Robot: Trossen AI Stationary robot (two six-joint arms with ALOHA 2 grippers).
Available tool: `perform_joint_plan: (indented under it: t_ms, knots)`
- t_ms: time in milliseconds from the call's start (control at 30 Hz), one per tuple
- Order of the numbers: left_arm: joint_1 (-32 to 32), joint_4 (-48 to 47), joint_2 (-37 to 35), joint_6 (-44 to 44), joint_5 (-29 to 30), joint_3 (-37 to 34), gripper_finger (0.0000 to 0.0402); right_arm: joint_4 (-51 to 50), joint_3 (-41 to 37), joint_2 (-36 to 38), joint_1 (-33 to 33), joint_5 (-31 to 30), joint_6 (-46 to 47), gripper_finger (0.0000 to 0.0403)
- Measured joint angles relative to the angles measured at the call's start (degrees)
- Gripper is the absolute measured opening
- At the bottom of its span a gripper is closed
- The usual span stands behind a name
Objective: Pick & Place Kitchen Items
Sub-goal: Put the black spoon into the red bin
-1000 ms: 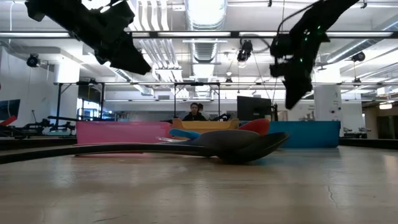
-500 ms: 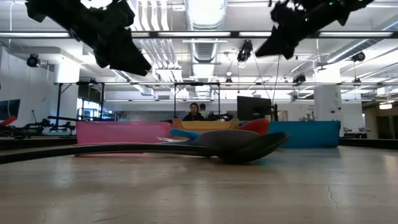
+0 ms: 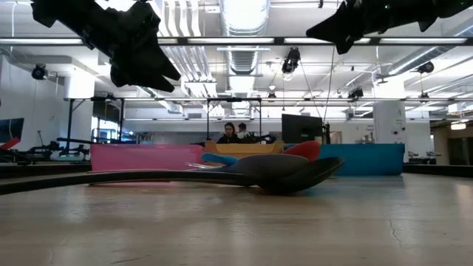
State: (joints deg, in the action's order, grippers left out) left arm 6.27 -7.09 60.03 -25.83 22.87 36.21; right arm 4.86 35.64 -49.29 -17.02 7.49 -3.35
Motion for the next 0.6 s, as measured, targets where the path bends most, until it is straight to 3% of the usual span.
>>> perform_joint_plan:
  t_ms: [300,600]
  knots:
    - [3.66,-0.04,2.11,-1.77,-1.88,1.84,0.0224,0.24,0.0,0.5,0.9,0.02,0.04,0.0008]
    - [15.78,-2.4,16.14,-0.84,-2.07,11.48,0.019,0.17,0.13,0.48,0.9,0.02,0.26,0.0008]
